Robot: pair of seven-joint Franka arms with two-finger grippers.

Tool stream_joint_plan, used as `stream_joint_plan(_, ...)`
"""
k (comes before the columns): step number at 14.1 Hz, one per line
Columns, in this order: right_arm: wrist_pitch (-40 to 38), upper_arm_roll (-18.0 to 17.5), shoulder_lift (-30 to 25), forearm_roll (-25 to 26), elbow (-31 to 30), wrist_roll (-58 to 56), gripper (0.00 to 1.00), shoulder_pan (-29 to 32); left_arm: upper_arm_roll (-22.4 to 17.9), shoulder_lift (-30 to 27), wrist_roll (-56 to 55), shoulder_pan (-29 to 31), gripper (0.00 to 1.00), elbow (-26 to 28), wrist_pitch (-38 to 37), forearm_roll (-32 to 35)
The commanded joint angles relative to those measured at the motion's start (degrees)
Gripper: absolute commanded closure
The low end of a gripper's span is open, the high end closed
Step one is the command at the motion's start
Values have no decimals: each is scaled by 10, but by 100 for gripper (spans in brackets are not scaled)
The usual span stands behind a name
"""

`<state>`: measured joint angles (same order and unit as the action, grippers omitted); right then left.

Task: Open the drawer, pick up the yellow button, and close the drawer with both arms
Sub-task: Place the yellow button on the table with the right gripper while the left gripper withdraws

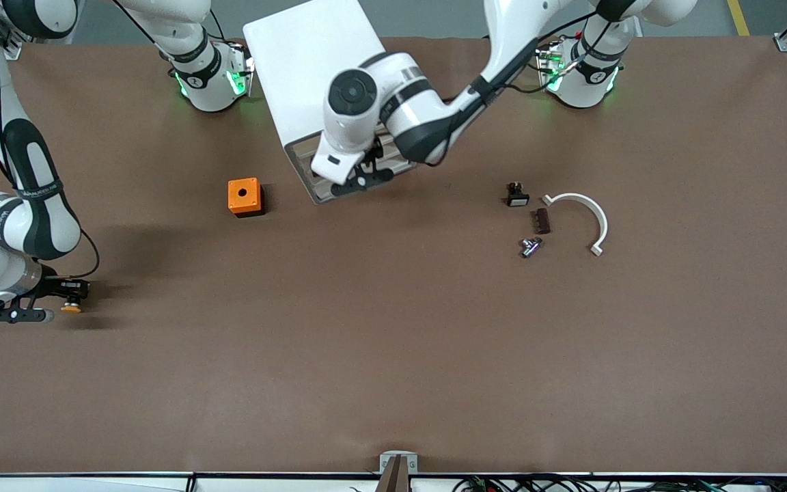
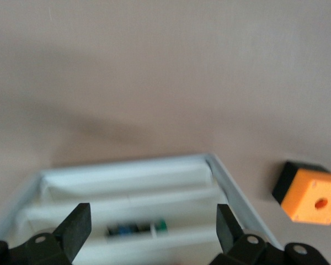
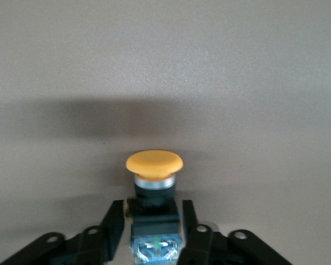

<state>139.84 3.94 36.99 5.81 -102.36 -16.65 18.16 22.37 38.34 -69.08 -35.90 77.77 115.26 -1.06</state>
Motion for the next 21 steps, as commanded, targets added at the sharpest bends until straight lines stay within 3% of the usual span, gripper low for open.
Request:
stream_joint_plan(1,-3,-13,2,11,8,-1,0,14,2,-20,103,64,0,6,-35,43)
stream_joint_plan(4,-10,-13,-12,10,8,2,0,8,3,-33,212,136,0,6,-68,58)
stream_joint_plan(14,-231,-18,-149,3,16,74,0,-35,0,-92,482,314,0,6,-165,82)
stream_joint_plan(15,-256,-18,-167,3,16,94,0,-44,-14,-102,520,317,0,5,-173,90)
stream_joint_plan(18,-318,-19,-211,1,15,122,0,-72,-129,-139,601,282,0,3,-176,60)
stream_joint_plan(21,-358,-19,-239,-40,16,131,0,-85,-236,-168,648,248,0,3,-202,10)
